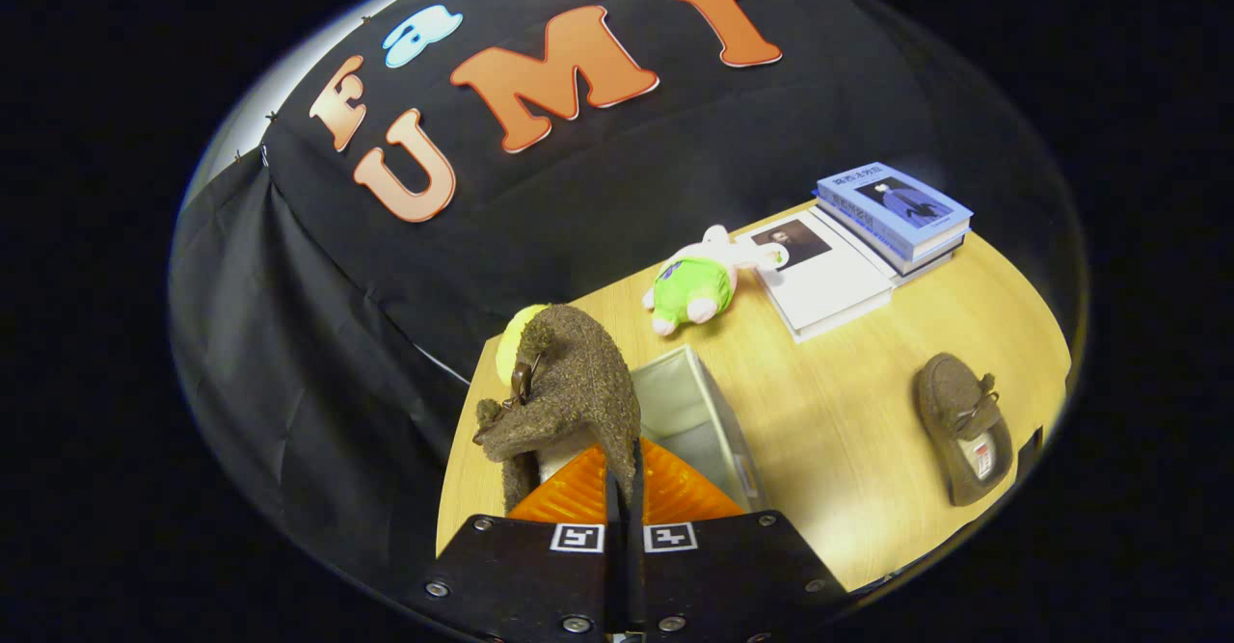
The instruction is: Open the storage box then place both shoes into the box .Put the left shoe in first, then the right shoe, with the right side of both shoes facing outward in a uniform manner.
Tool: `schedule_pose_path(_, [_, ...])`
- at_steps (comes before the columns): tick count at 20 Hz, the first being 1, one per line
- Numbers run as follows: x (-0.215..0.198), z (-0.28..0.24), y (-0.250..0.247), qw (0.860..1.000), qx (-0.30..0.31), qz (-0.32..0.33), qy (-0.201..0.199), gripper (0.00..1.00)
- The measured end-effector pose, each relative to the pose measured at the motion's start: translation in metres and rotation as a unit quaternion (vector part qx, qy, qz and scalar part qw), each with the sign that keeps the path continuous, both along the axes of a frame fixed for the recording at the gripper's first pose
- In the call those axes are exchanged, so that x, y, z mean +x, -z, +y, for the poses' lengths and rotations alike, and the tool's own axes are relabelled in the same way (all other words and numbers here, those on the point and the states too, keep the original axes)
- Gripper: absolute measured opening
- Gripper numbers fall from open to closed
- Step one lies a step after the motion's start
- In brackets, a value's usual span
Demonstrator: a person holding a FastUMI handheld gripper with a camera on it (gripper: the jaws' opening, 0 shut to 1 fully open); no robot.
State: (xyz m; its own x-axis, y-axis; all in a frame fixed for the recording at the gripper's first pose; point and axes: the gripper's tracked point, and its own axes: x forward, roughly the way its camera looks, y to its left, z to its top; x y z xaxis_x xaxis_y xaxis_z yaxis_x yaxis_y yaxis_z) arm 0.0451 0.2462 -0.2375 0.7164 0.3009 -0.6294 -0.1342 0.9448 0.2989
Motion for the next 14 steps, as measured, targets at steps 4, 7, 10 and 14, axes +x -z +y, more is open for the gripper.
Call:
schedule_pose_path(4, [-0.007,0.023,0.032,0.999,-0.022,0.024,-0.006,0.01])
schedule_pose_path(7, [-0.012,0.035,0.047,0.999,-0.037,0.032,-0.014,0.01])
schedule_pose_path(10, [-0.008,0.039,0.063,0.998,-0.053,0.035,-0.020,0.03])
schedule_pose_path(14, [-0.013,0.047,0.064,0.998,-0.045,0.042,-0.034,0.13])
